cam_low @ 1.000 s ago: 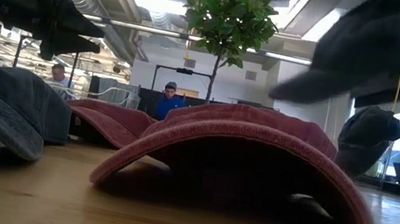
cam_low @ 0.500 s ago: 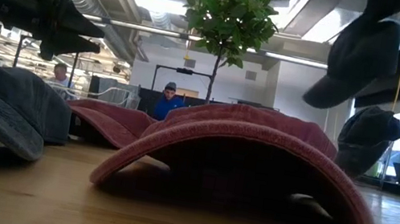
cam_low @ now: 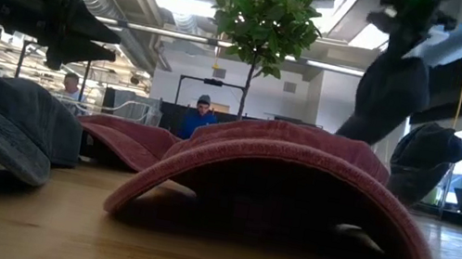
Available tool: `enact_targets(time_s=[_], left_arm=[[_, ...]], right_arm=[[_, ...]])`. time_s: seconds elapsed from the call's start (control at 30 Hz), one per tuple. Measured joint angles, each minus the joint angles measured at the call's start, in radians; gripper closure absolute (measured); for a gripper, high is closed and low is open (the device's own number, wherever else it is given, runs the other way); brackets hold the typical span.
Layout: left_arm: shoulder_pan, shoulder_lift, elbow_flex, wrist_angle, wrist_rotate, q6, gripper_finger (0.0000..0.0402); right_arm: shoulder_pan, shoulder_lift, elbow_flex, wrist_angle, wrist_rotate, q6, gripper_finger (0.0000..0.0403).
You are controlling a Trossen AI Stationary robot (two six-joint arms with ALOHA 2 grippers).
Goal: Pick & Place hat
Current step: Put the right black cap into the right transparent bin, then put the top left red cap into the left transparent bin
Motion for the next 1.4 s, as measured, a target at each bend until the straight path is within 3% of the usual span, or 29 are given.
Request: enact_targets(time_s=[0.23,0.7,0.9,1.2,1.4], left_arm=[[0.0,0.0,0.0,0.0,0.001,0.0,0.0187],[0.0,0.0,0.0,0.0,0.001,0.0,0.0187],[0.0,0.0,0.0,0.0,0.001,0.0,0.0187],[0.0,0.0,0.0,0.015,0.001,-0.003,0.0187],[0.0,0.0,0.0,0.118,0.027,-0.022,0.0187]], right_arm=[[-0.066,0.089,-0.064,0.003,-0.061,0.045,0.0356],[-0.173,0.172,-0.229,0.016,-0.052,0.03,0.0348],[-0.172,0.17,-0.239,0.019,-0.034,0.002,0.0313],[-0.177,0.13,-0.165,-0.035,0.082,0.007,0.0215],[-0.156,0.07,-0.038,-0.037,0.018,0.007,0.0198]])
